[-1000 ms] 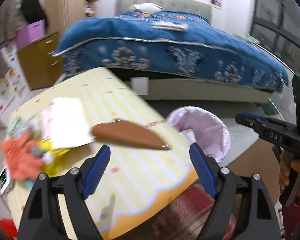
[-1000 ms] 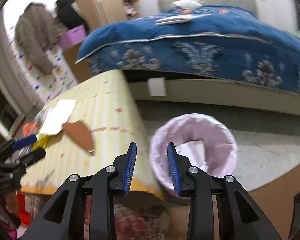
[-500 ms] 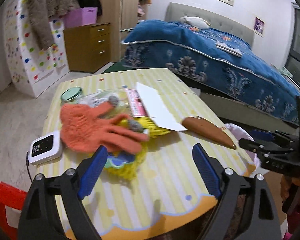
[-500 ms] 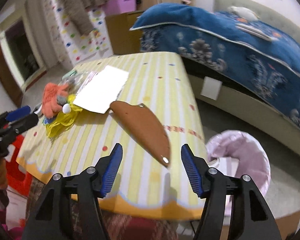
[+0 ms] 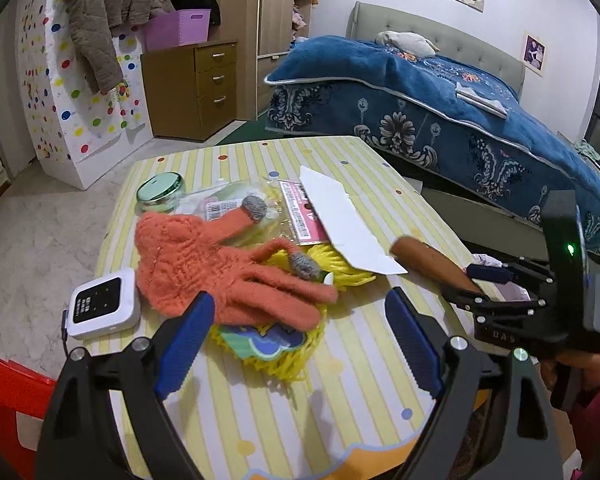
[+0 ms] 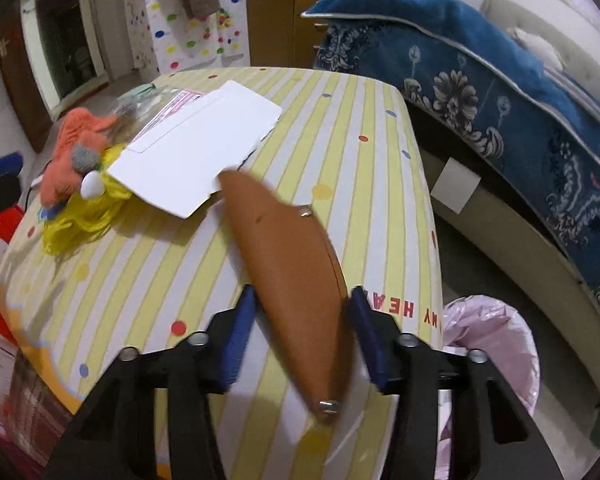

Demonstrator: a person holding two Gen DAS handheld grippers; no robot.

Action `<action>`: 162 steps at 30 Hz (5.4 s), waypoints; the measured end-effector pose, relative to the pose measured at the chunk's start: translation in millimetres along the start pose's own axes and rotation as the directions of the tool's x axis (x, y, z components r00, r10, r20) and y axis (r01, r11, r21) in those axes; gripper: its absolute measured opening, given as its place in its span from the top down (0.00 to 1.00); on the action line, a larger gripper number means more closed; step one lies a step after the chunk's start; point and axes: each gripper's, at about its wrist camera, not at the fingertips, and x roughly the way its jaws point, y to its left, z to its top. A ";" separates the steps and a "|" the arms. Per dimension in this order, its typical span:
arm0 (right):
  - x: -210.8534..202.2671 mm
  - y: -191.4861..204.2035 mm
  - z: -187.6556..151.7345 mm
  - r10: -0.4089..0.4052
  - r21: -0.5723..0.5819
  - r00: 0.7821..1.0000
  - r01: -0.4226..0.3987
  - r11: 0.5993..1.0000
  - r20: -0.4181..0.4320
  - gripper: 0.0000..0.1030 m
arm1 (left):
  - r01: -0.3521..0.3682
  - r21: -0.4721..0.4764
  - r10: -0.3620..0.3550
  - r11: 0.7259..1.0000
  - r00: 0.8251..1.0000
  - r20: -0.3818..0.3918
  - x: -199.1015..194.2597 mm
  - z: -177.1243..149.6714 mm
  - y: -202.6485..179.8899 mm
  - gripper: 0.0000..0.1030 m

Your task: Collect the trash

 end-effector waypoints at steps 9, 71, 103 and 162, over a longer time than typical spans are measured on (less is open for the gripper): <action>-26.8 -12.2 1.2 0.102 0.138 0.993 -0.109 0.985 0.057 0.91 | 0.015 0.018 -0.015 1.000 1.000 -0.015 6.8 1.8 -14.0 0.18; -85.1 -93.5 -67.9 0.117 0.426 0.975 -0.188 0.885 0.188 0.91 | 0.208 0.136 -0.199 0.969 0.977 -0.078 28.3 14.0 -131.0 1.00; -79.7 -222.5 -158.0 -0.146 0.675 0.988 0.077 0.734 0.046 0.57 | 0.418 0.296 -0.344 0.859 0.899 -0.271 104.9 6.6 -302.7 0.58; -179.7 -156.4 -168.8 -0.330 0.598 0.937 0.330 0.731 -0.114 0.57 | 0.514 0.376 -0.455 0.771 0.857 -0.240 25.0 -4.0 -288.0 0.40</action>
